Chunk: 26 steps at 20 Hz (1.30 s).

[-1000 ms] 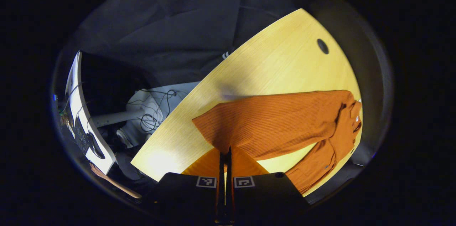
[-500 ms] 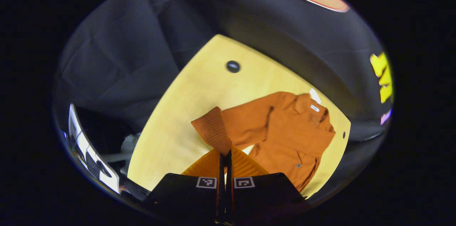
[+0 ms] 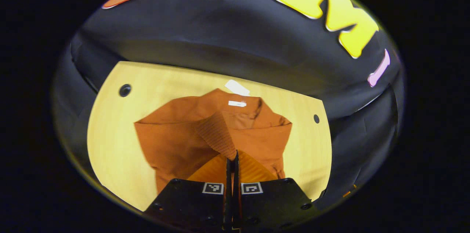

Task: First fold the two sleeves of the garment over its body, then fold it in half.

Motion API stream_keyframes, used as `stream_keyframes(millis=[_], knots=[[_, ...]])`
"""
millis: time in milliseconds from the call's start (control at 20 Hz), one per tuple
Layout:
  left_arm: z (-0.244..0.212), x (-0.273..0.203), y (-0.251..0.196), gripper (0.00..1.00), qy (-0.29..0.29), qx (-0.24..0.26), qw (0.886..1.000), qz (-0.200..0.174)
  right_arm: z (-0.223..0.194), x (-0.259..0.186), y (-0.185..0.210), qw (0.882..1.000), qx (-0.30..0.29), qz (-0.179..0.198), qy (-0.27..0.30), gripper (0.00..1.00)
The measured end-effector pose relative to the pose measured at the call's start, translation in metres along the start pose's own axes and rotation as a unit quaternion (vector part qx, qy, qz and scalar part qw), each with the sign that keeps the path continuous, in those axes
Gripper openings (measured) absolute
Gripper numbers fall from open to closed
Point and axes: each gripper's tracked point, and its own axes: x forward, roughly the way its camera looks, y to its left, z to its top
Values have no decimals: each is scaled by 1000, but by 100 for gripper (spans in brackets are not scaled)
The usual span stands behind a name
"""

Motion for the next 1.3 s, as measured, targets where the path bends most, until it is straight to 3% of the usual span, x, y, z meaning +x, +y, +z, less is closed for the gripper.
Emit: stream_keyframes(millis=[150,350,400,500,700,850,950,1000,1100,1200,1300], knots=[[-18,49,-68,4,29,-15,999,-31,-5,-2,-10,1000,6,-8,-1,97],[-36,95,-135,4,55,-40,997,-27,-17,-4,-20,1000,25,-18,3,97],[-46,97,-90,4,54,-44,997,-29,-22,-4,-23,999,27,-21,6,97],[-35,116,-154,4,52,-41,997,-47,-31,-4,-29,999,33,-27,16,97],[-45,127,-161,5,66,-17,997,-26,-37,-3,-37,998,51,-33,22,97],[-52,125,-175,7,71,-18,997,-39,-35,4,-33,997,73,-22,24,97],[-50,126,-181,10,62,-31,996,-53,-36,10,-33,998,49,-24,16,97],[-52,125,-189,2,59,-48,995,-72,-36,15,-39,999,32,-39,12,98],[-51,120,-192,47,48,-66,993,-86,-45,16,-37,999,9,-42,20,97],[-46,109,-187,68,22,-64,994,-90,-53,20,-30,999,-6,-39,28,97],[-39,98,-174,80,-12,-68,994,-86,-61,23,-25,998,-29,-41,31,97]])
